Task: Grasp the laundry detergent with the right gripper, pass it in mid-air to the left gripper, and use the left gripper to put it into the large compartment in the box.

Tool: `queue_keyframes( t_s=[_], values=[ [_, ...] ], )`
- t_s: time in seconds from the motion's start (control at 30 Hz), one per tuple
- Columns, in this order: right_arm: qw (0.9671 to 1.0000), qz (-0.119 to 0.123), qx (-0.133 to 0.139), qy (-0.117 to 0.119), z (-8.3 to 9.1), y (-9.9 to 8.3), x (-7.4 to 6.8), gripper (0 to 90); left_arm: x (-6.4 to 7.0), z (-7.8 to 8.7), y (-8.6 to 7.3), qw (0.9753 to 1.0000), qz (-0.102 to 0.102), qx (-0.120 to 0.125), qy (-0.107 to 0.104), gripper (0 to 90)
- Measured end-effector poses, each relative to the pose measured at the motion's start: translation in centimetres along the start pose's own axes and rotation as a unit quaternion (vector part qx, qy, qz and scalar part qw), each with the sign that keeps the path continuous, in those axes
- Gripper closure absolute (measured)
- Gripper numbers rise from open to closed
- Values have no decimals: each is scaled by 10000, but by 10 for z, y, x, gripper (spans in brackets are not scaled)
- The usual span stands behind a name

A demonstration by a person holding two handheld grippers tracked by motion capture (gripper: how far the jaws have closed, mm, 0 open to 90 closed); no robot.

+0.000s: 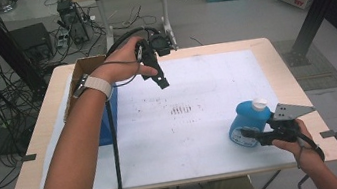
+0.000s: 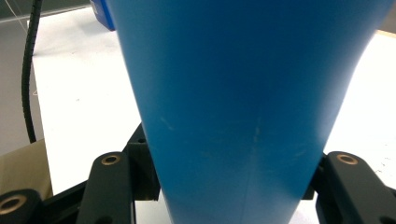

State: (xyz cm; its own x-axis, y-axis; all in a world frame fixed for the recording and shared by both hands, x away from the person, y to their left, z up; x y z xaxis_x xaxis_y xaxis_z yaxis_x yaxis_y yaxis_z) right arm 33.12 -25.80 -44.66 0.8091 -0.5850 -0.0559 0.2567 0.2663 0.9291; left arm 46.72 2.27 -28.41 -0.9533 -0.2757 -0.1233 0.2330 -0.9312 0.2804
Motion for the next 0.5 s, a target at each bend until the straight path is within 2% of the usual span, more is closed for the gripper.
queue_keyframes(
  t_s=[0.5],
  values=[
    [10000,8,-11,11,0,0,0,429,-1,1,-1,10000,-16,-28,3,83]
  ],
)
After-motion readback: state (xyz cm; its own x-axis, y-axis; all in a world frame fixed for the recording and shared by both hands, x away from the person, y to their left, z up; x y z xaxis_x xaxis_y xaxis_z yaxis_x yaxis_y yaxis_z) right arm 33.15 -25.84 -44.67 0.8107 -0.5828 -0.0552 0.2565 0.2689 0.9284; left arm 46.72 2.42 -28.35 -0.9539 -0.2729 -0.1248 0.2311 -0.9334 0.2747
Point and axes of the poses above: each handheld gripper's, and its own axes: z roughly backward along the jaws, y roughly out of its top, x roughly to its right, the point moved 7 cm from there along -z, roughly forward along the jaws, and after that the axes turned 2 degrees about x, right-handed, at the moved point
